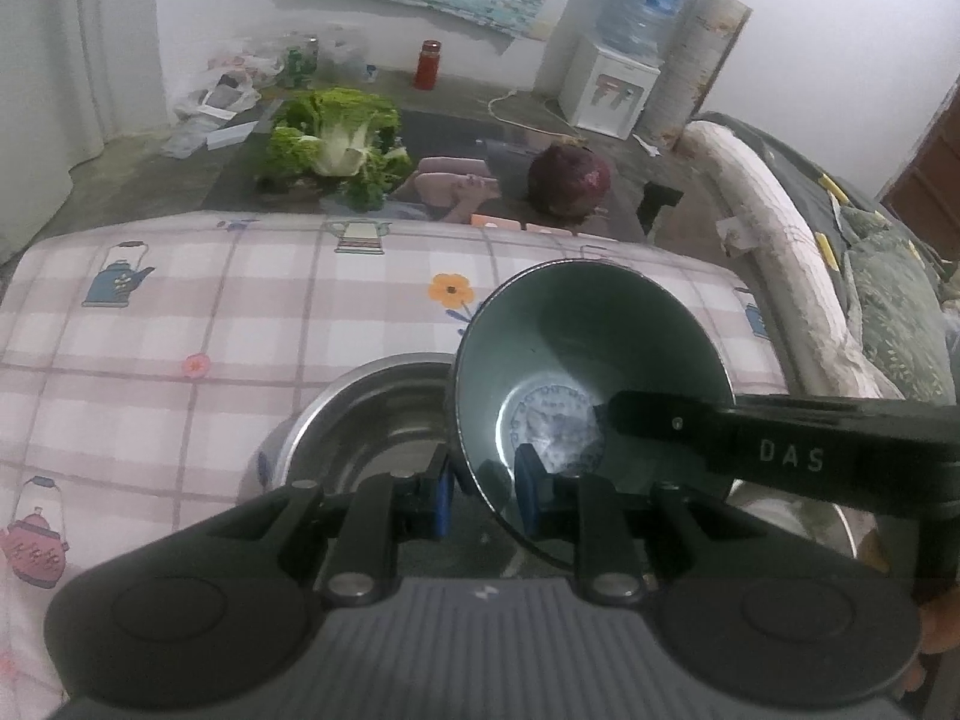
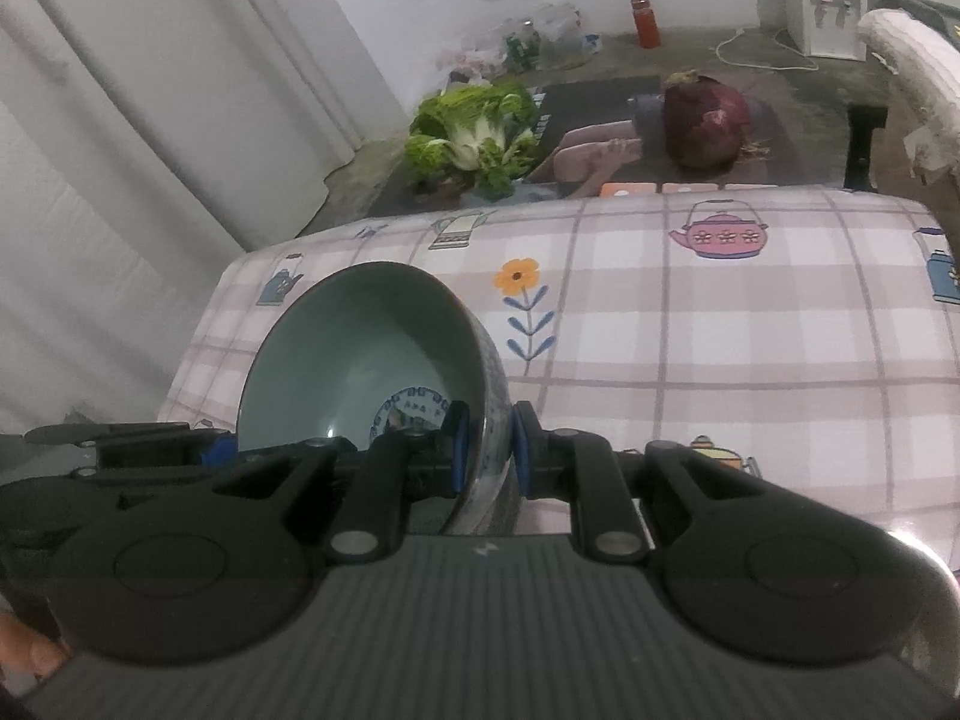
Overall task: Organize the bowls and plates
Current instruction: 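Carry the green bowl with both tools over the large steel bowl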
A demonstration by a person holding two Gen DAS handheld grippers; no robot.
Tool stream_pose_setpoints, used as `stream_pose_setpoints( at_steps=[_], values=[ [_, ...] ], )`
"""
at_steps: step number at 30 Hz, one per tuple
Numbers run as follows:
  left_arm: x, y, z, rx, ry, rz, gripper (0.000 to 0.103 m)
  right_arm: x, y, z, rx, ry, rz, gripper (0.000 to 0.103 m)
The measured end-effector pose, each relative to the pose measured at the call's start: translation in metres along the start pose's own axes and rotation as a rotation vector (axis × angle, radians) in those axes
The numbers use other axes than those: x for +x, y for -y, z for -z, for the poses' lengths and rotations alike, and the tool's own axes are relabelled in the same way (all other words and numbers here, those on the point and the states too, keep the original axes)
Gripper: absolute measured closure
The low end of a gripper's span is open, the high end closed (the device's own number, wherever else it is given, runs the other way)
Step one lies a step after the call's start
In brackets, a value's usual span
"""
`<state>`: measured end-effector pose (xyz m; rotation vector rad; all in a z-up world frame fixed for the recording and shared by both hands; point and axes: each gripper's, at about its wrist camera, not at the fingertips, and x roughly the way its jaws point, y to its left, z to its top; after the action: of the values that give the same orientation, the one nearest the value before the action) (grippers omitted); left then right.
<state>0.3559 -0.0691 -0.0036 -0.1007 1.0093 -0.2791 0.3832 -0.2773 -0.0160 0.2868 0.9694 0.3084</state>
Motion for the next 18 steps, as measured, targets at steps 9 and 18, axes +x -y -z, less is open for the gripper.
stream_pose_setpoints(
  at_steps=[9,18],
  values=[
    [-0.004,-0.018,0.004,-0.023,0.004,-0.011,0.081,0.011,-0.015,0.002,-0.016,-0.019,-0.015,0.088],
    [-0.007,-0.029,0.008,-0.040,0.002,-0.013,0.081,0.020,-0.024,0.004,-0.021,-0.033,-0.023,0.088]
  ],
)
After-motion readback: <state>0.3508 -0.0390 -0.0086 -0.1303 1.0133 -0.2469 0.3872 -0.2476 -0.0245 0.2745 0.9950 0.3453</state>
